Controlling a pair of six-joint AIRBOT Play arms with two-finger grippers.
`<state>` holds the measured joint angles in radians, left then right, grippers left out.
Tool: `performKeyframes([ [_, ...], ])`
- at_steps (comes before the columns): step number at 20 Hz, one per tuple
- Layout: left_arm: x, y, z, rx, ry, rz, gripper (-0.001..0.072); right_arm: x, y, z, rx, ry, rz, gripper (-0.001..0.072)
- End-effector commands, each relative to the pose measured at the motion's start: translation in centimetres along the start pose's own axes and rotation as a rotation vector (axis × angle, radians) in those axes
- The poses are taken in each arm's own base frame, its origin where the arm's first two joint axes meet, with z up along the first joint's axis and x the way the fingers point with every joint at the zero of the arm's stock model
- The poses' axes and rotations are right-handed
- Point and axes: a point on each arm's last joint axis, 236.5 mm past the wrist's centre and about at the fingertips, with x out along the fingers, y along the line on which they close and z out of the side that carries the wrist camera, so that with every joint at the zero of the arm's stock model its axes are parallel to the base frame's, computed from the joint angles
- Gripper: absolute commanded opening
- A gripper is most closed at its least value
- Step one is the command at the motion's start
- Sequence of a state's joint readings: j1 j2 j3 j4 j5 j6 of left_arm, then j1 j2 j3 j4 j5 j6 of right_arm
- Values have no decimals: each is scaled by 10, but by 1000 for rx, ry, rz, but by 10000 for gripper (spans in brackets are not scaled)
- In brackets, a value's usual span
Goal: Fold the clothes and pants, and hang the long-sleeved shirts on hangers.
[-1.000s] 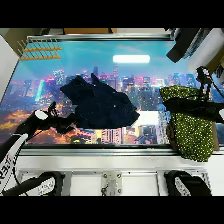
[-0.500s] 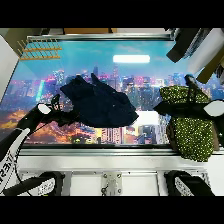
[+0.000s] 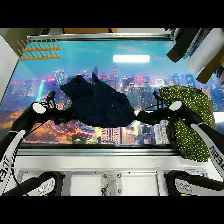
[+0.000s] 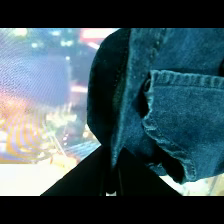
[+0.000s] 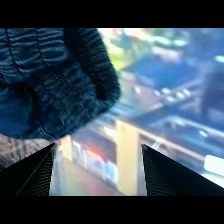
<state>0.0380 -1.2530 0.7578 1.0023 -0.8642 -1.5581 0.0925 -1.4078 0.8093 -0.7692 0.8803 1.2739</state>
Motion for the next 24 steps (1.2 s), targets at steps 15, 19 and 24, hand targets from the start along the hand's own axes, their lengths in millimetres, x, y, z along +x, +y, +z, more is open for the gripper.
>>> performKeyframes([
  [15,-251,-120,92,238,-563,-196,12,-191,195,114,-558,-524,129,35],
  [19,-473,-218,36,501,-1073,-345,12,-358,297,74,-729,-852,246,35],
  [24,-578,-246,-61,638,-1335,-458,12,-440,326,-5,-781,-999,327,36],
])
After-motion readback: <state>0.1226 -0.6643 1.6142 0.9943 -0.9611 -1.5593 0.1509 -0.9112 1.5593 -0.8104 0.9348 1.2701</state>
